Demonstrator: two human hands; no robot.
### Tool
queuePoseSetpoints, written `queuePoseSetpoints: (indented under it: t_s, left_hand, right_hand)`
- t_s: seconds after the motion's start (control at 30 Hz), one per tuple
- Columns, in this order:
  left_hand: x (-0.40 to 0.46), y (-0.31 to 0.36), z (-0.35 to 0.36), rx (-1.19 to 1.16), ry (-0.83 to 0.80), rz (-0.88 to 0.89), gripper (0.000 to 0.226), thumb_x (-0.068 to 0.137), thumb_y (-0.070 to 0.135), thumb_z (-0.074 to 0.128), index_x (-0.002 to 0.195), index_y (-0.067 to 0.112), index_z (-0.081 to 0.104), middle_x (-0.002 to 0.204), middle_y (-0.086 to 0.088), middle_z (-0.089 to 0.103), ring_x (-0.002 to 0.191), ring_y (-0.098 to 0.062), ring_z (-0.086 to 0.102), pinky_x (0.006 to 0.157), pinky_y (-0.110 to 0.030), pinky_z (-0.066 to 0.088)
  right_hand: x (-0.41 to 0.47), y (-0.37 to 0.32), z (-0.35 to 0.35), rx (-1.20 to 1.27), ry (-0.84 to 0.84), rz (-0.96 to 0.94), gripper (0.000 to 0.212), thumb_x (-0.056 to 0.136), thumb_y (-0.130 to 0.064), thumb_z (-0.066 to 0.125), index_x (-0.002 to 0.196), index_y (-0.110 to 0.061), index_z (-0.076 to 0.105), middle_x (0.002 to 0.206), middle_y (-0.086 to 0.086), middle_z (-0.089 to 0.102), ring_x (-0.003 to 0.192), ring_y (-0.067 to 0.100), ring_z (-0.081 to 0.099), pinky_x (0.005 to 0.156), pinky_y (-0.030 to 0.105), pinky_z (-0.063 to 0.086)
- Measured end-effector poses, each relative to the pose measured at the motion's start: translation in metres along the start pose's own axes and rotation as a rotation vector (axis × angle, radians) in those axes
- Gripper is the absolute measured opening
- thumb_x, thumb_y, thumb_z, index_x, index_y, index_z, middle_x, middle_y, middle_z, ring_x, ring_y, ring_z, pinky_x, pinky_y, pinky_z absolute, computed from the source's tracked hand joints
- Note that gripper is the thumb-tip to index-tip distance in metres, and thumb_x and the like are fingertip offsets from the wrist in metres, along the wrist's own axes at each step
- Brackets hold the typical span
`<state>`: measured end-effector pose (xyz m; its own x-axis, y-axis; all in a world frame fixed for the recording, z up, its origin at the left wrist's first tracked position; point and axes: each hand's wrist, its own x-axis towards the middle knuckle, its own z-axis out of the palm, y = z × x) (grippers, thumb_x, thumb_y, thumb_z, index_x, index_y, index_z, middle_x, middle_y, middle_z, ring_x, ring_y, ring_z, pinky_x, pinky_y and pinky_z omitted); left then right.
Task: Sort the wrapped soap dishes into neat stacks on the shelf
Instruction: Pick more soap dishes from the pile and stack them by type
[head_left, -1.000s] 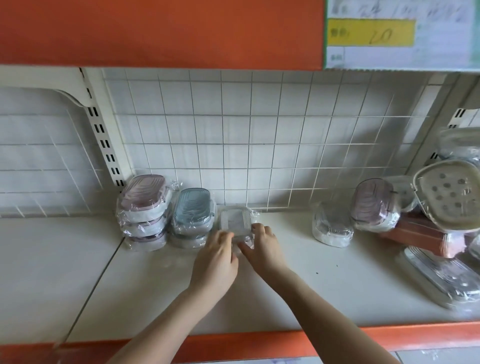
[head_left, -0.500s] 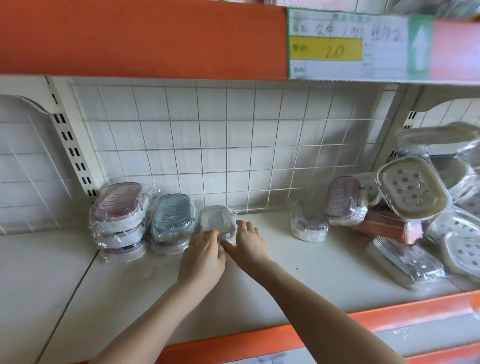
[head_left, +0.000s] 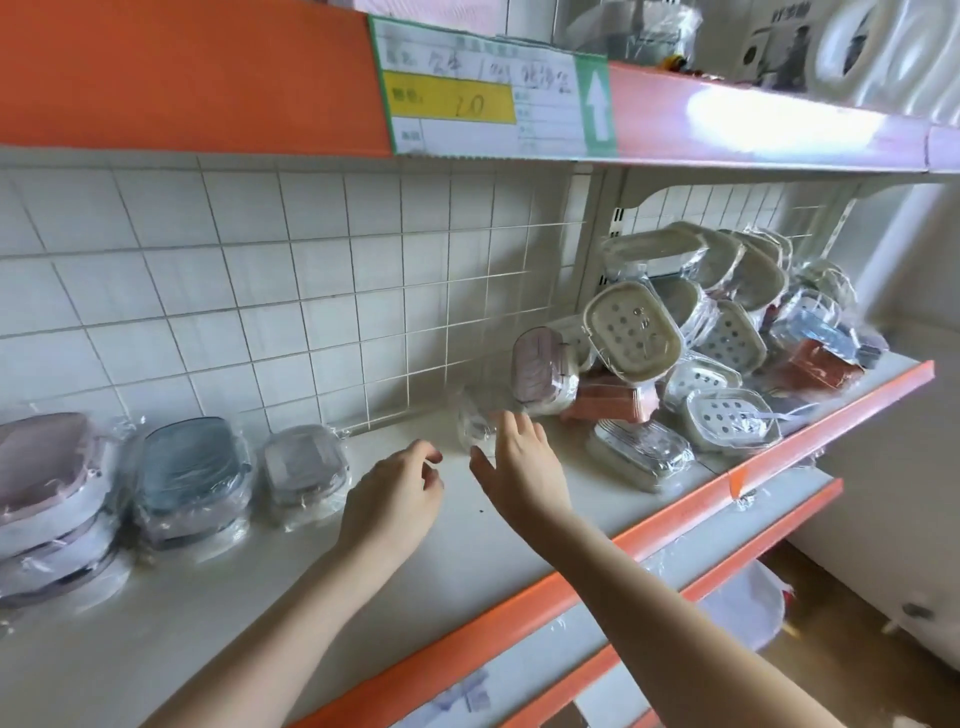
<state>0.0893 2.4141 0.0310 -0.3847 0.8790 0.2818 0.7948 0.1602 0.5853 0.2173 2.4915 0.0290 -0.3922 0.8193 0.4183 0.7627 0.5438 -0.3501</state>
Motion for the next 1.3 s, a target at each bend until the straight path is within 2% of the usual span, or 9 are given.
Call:
queuePoseSetpoints:
  t_s: [0.23, 0.4, 0.53, 0.73, 0.87, 1.0, 1.13, 1.2, 1.3]
  left_hand:
    - [0.012, 0.046, 0.021, 0.001, -0.064, 0.038, 0.023, 0.090, 0.021, 0.046, 0.110, 0.026, 0.057, 0.107, 0.008, 0.065, 0.103, -0.023, 0.057, 0.076, -0.030, 0.039]
    - [0.039, 0.083, 0.038, -0.002, -0.069, 0.052, 0.022, 0.089, 0.022, 0.048, 0.108, 0.027, 0.058, 0.110, 0.006, 0.065, 0.106, -0.024, 0.057, 0.078, -0.030, 0.043]
    - [0.065, 0.114, 0.056, -0.042, -0.029, 0.097, 0.021, 0.086, 0.019, 0.052, 0.105, 0.025, 0.059, 0.108, 0.003, 0.067, 0.107, -0.026, 0.058, 0.084, -0.036, 0.048]
    - [0.098, 0.171, 0.090, -0.227, 0.040, 0.128, 0.022, 0.086, 0.004, 0.056, 0.107, 0.002, 0.058, 0.103, -0.015, 0.065, 0.099, -0.033, 0.059, 0.085, -0.038, 0.046]
    - [0.113, 0.202, 0.111, -0.155, 0.099, 0.157, 0.030, 0.087, 0.016, 0.055, 0.116, 0.008, 0.056, 0.111, -0.012, 0.062, 0.105, -0.029, 0.057, 0.088, -0.035, 0.045]
    - [0.123, 0.226, 0.124, -0.092, 0.079, 0.064, 0.038, 0.092, 0.027, 0.053, 0.126, 0.012, 0.046, 0.116, -0.013, 0.059, 0.091, -0.023, 0.058, 0.066, -0.022, 0.035]
    - [0.127, 0.236, 0.133, -0.148, 0.124, -0.064, 0.044, 0.093, 0.030, 0.053, 0.130, 0.009, 0.043, 0.122, -0.014, 0.056, 0.109, -0.027, 0.054, 0.073, -0.018, 0.031]
    - [0.128, 0.239, 0.134, -0.213, 0.141, -0.129, 0.046, 0.094, 0.032, 0.051, 0.131, 0.006, 0.042, 0.126, -0.013, 0.053, 0.114, -0.027, 0.052, 0.066, -0.013, 0.026]
    - [0.134, 0.239, 0.132, -0.343, 0.157, -0.210, 0.051, 0.089, 0.046, 0.051, 0.119, 0.005, 0.052, 0.116, -0.011, 0.061, 0.097, -0.024, 0.060, 0.060, -0.010, 0.033]
  right_hand:
    - [0.003, 0.050, -0.048, -0.071, 0.205, 0.038, 0.022, 0.076, -0.015, 0.065, 0.092, -0.006, 0.053, 0.086, 0.020, 0.057, 0.077, 0.041, 0.055, 0.068, 0.044, 0.051]
    - [0.021, 0.093, -0.077, -0.050, 0.246, 0.090, 0.023, 0.078, -0.010, 0.069, 0.096, 0.001, 0.061, 0.094, 0.023, 0.059, 0.088, 0.043, 0.055, 0.076, 0.050, 0.049]
    - [0.044, 0.131, -0.095, 0.000, 0.253, 0.161, 0.039, 0.084, -0.019, 0.062, 0.117, 0.000, 0.052, 0.116, 0.021, 0.052, 0.106, 0.041, 0.048, 0.090, 0.047, 0.042]
    - [0.078, 0.181, -0.113, 0.103, 0.267, 0.191, 0.046, 0.087, -0.021, 0.060, 0.125, 0.001, 0.047, 0.125, 0.022, 0.046, 0.116, 0.038, 0.040, 0.100, 0.039, 0.029]
    - [0.096, 0.206, -0.116, 0.177, 0.204, 0.170, 0.050, 0.089, -0.026, 0.059, 0.129, 0.000, 0.044, 0.128, 0.021, 0.045, 0.120, 0.037, 0.039, 0.101, 0.038, 0.029]
    - [0.106, 0.218, -0.115, 0.300, 0.162, 0.117, 0.049, 0.090, -0.026, 0.060, 0.128, 0.000, 0.043, 0.127, 0.020, 0.042, 0.113, 0.035, 0.047, 0.095, 0.036, 0.037]
    - [0.108, 0.217, -0.110, 0.374, 0.164, 0.070, 0.039, 0.091, -0.020, 0.058, 0.122, 0.001, 0.047, 0.119, 0.021, 0.049, 0.109, 0.035, 0.048, 0.088, 0.031, 0.034]
    - [0.108, 0.215, -0.108, 0.404, 0.163, 0.054, 0.036, 0.091, -0.020, 0.057, 0.119, 0.002, 0.050, 0.114, 0.022, 0.055, 0.109, 0.036, 0.049, 0.092, 0.034, 0.033]
    - [0.107, 0.210, -0.107, 0.410, 0.183, -0.012, 0.032, 0.091, -0.020, 0.058, 0.116, 0.000, 0.055, 0.110, 0.018, 0.059, 0.108, 0.034, 0.050, 0.096, 0.037, 0.035]
